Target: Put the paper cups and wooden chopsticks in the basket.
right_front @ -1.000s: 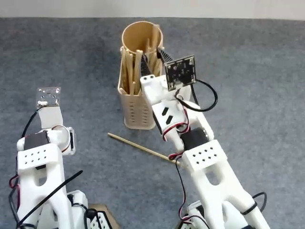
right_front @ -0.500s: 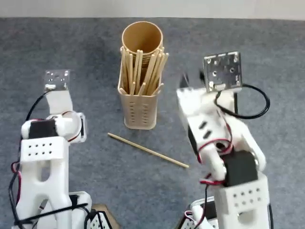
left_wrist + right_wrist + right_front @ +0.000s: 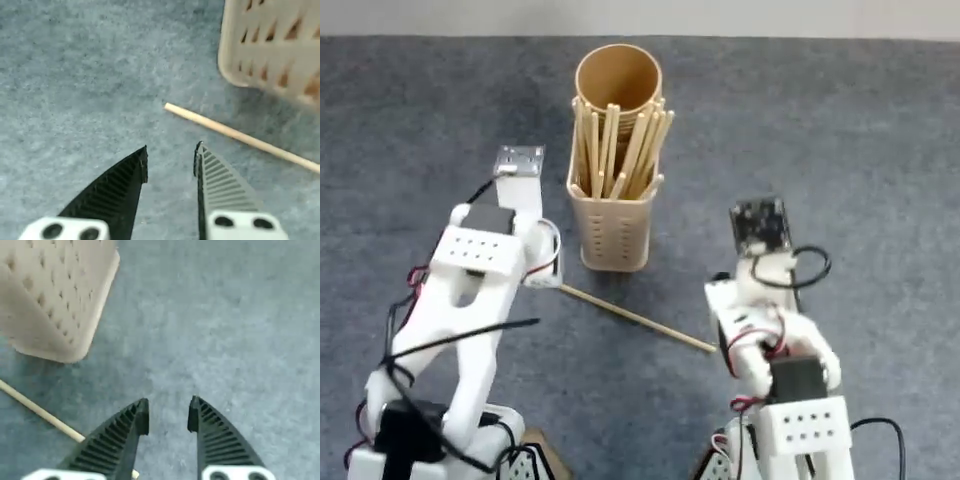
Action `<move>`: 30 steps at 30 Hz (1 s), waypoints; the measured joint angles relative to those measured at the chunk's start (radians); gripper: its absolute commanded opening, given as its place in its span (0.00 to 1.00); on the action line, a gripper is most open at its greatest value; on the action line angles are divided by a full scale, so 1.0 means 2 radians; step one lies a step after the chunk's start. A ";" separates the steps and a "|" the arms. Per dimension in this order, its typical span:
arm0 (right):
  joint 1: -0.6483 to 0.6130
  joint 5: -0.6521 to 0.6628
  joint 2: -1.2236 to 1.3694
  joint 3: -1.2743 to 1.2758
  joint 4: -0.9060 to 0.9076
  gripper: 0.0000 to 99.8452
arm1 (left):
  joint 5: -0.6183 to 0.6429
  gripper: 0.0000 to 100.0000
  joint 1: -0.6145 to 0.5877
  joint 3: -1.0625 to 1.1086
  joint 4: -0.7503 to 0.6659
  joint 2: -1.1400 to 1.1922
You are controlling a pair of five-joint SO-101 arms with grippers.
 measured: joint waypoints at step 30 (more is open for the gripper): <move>0.104 0.000 -0.237 0.170 0.003 0.14 | 0.273 0.07 0.044 -0.028 -0.092 0.193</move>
